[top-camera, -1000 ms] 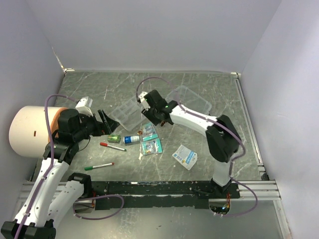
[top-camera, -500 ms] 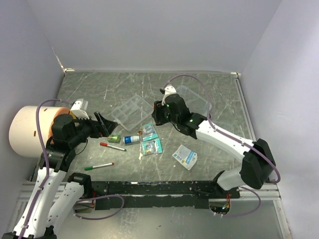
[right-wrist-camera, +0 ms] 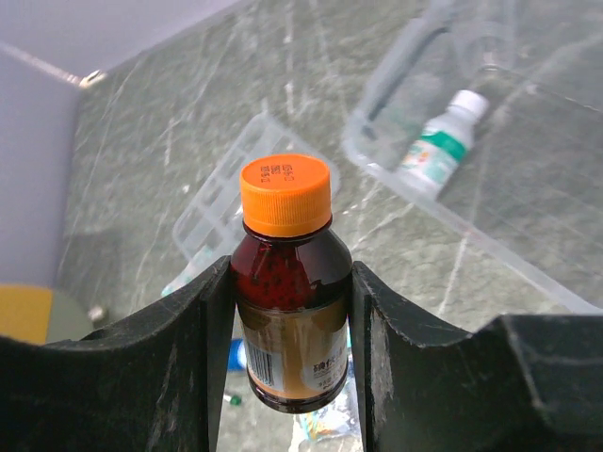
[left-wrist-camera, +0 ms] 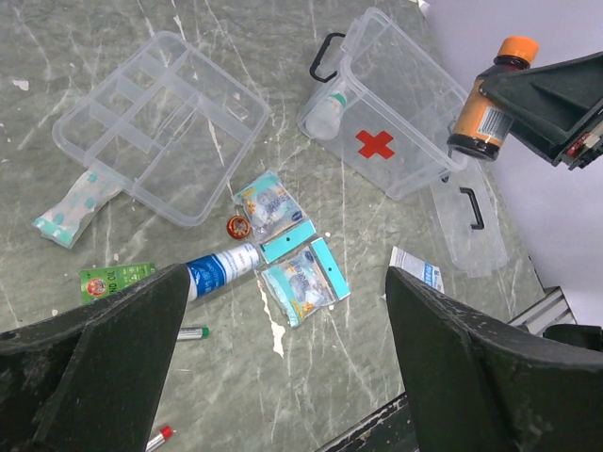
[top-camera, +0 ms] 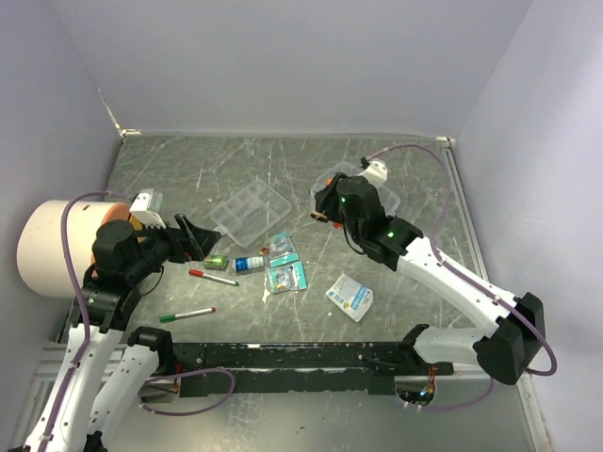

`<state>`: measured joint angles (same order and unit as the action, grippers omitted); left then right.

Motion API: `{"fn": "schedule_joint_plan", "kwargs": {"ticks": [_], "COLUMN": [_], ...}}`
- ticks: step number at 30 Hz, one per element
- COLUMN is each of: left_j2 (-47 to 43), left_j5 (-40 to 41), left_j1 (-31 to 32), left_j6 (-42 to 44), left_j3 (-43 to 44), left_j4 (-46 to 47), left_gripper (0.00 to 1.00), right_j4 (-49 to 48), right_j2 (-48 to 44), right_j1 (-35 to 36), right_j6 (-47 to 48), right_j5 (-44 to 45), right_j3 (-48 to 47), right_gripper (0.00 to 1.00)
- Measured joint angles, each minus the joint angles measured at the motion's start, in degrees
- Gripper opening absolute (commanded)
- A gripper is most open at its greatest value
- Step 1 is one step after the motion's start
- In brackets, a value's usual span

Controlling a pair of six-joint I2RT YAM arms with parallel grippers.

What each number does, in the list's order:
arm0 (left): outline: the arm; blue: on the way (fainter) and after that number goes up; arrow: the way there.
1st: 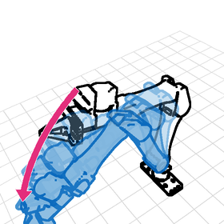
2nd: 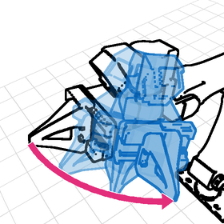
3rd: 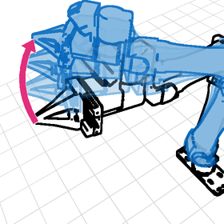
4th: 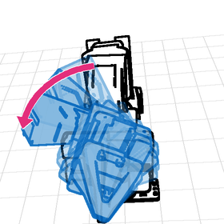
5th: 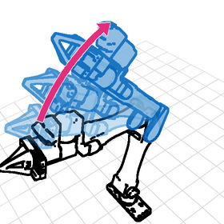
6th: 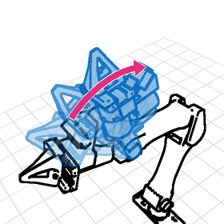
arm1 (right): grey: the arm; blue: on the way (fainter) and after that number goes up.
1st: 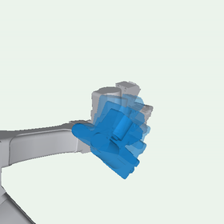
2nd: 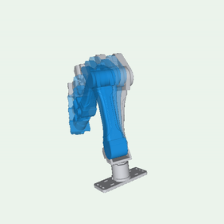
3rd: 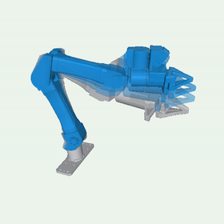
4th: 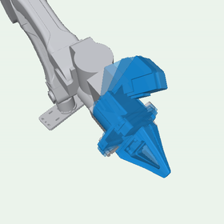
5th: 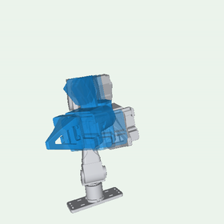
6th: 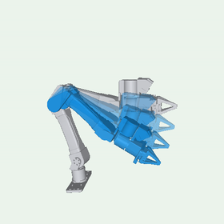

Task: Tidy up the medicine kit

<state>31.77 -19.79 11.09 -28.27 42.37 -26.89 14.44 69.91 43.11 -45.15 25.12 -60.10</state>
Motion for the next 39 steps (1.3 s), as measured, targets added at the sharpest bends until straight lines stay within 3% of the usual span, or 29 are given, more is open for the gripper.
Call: {"fn": "schedule_joint_plan", "kwargs": {"ticks": [9,15,28,39], "left_j2": [5.1,8.5,14.1,16.0], "left_j5": [-1.2,-0.7,-2.5,-2.5], "left_j1": [0.4,0.7,2.3,2.9], "left_j6": [0.2,0.2,0.2,0.2], "left_j3": [0.0,0.0,0.0,0.0], "left_j4": [-0.1,-1.1,-1.2,-1.3], "left_gripper": [0.99,0.97,0.96,0.96], "right_j4": [8.2,11.5,13.8,13.7], "right_j2": [1.0,7.8,20.5,31.5], "right_j1": [-9.9,-15.0,-21.9,-22.1], "right_j6": [-10.8,-14.4,-13.2,-12.9], "right_j5": [6.4,6.5,2.0,-5.0], "right_j3": [-1.2,-4.6,-12.5,-17.4], "right_gripper": [0.31,0.32,0.32,0.32]}}
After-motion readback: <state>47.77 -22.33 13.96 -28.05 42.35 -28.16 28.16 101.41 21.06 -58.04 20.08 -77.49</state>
